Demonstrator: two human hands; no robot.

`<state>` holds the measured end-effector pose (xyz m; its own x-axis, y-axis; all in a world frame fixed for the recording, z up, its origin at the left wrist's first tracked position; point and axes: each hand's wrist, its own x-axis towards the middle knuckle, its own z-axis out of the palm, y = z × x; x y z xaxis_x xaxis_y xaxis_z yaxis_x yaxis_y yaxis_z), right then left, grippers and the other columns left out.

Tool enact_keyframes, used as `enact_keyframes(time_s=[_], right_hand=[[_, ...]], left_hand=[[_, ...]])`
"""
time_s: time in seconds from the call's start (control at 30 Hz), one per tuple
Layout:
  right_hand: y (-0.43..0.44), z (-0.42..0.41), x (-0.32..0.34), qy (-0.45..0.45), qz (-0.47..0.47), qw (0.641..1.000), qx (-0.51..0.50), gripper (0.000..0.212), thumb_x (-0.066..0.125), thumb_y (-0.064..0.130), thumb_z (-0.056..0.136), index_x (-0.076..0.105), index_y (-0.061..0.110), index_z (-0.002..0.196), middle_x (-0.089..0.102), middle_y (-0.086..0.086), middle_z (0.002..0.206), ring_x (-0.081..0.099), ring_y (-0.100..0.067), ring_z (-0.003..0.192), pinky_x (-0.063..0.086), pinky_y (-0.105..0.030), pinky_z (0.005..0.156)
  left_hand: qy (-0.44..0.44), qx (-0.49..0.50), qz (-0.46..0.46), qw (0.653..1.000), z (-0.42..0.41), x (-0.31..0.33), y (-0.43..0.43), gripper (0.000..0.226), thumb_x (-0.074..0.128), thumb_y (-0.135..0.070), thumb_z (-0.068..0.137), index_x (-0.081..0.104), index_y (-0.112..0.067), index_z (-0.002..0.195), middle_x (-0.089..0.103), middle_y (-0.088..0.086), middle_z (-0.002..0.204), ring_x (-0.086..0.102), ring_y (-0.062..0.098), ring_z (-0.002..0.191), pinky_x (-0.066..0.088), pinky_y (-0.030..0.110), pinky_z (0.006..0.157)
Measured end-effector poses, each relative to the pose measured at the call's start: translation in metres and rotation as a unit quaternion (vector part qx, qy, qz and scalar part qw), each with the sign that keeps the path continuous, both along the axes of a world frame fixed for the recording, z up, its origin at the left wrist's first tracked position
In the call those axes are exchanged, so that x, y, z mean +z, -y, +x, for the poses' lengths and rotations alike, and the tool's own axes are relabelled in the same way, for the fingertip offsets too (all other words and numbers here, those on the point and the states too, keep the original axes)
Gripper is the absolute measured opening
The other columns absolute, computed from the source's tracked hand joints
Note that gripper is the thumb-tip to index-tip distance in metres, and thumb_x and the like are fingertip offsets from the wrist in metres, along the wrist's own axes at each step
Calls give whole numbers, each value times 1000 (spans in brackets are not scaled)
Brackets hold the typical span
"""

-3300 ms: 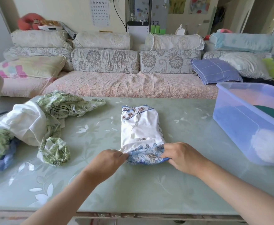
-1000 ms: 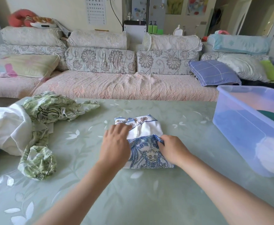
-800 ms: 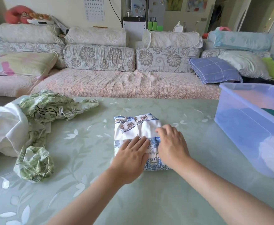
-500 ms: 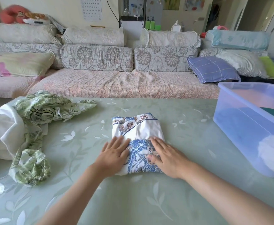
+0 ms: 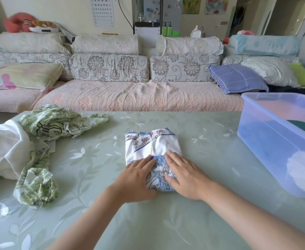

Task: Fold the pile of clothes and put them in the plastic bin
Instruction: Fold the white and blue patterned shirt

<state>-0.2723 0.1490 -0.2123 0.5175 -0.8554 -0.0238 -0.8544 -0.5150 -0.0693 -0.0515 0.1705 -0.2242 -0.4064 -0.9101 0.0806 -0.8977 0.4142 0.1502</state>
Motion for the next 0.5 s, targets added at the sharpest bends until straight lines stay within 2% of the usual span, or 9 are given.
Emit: enact_keyframes(time_s=[0.13,0.2,0.27,0.3,0.33,0.37,0.4,0.43,0.5], right_hand=[[-8,-4,8,-27,44,998,31,107,48,64,82,-11,17,158,-12,-2,167,-6,-16,154,0,-30,124],[-10,0,15,-2,37,999,29,98,57,46,87,-1,14,160,0,-2,168,5,-15,153,6,-25,122],[-11,4,25,20,41,999,11,83,58,37,88,19,14,158,22,-3,165,27,-18,148,22,-26,120],[-10,5,31,32,44,999,-3,70,58,35,88,37,17,152,40,-4,156,41,-21,140,33,-28,113],[-10,6,39,46,41,998,-16,50,57,34,86,55,23,134,58,-4,139,54,-25,125,44,-29,101],[-10,7,46,50,41,997,-29,26,57,34,85,63,25,108,68,-3,114,62,-28,108,48,-29,85],[-10,6,54,48,51,997,-32,11,57,33,83,59,23,86,68,-1,91,62,-28,91,45,-27,71],[-11,6,60,48,68,996,-32,16,57,31,82,52,20,73,61,2,74,57,-25,77,40,-27,61],[-13,4,70,66,135,988,-38,25,57,26,81,43,16,63,47,3,59,44,-19,59,31,-29,51]], left_hand=[[-9,3,4,1000,2,8,3,97,51,-52,67,18,-29,156,18,-8,162,24,14,146,11,19,115],[-10,9,0,1000,-1,12,1,85,56,-31,75,27,-29,154,27,-8,159,34,15,142,20,17,113],[-22,30,4,999,-1,20,-1,70,51,-23,76,45,-33,145,49,-9,146,50,18,130,38,21,103],[-28,43,11,999,0,26,-2,59,48,-22,75,57,-35,132,63,-8,130,58,21,118,46,25,93],[-26,56,22,998,2,34,-3,45,47,-21,74,63,-31,115,70,-5,109,62,25,104,51,28,82],[-19,67,40,997,4,42,-4,31,48,-20,75,63,-24,101,69,0,93,62,27,92,51,31,72],[-18,75,71,994,7,49,-6,21,49,-20,75,61,-19,93,66,3,85,60,26,83,48,32,67],[-26,82,110,990,9,57,-10,17,51,-20,75,61,-16,89,63,3,82,58,24,77,47,31,64],[-63,91,191,975,14,67,-17,17,52,-22,73,61,-15,86,62,3,79,55,20,68,45,31,60]])
